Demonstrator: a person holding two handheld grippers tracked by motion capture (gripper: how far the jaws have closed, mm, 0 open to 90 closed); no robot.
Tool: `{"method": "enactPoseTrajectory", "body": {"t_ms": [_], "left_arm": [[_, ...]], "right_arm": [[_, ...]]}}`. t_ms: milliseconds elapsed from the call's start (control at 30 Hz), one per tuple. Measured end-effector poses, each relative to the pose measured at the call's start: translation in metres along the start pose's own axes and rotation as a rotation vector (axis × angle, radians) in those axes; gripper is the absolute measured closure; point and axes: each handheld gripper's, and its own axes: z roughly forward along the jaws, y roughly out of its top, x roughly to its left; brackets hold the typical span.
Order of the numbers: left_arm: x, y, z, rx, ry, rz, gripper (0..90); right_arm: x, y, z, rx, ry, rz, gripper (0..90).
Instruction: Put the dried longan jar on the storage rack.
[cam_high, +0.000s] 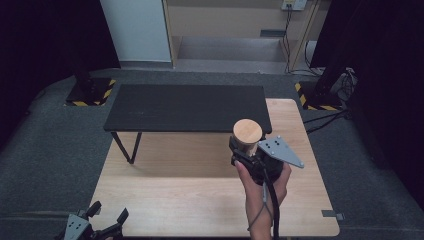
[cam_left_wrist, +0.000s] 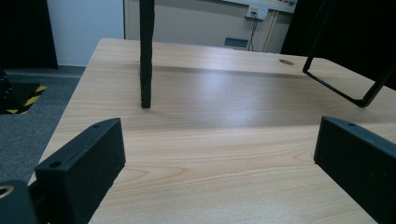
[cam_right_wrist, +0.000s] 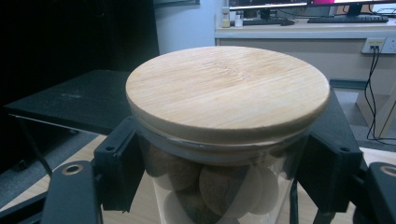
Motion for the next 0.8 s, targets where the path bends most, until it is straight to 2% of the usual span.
{"method": "enactPoseTrajectory", "body": {"t_ms": [333, 800], "left_arm": [[-0.001, 0.001, 0.002, 0.003, -0.004, 0.001, 0.8], [-0.003, 0.004, 0.008, 0.011, -0.011, -0.001, 1.1]], "right_arm": [[-0.010, 0.017, 0.023, 0.017, -0.012, -0.005, 25.4], [-0.027, 0.029, 0.065, 0.044, -0.042, -0.016, 25.4]]}}
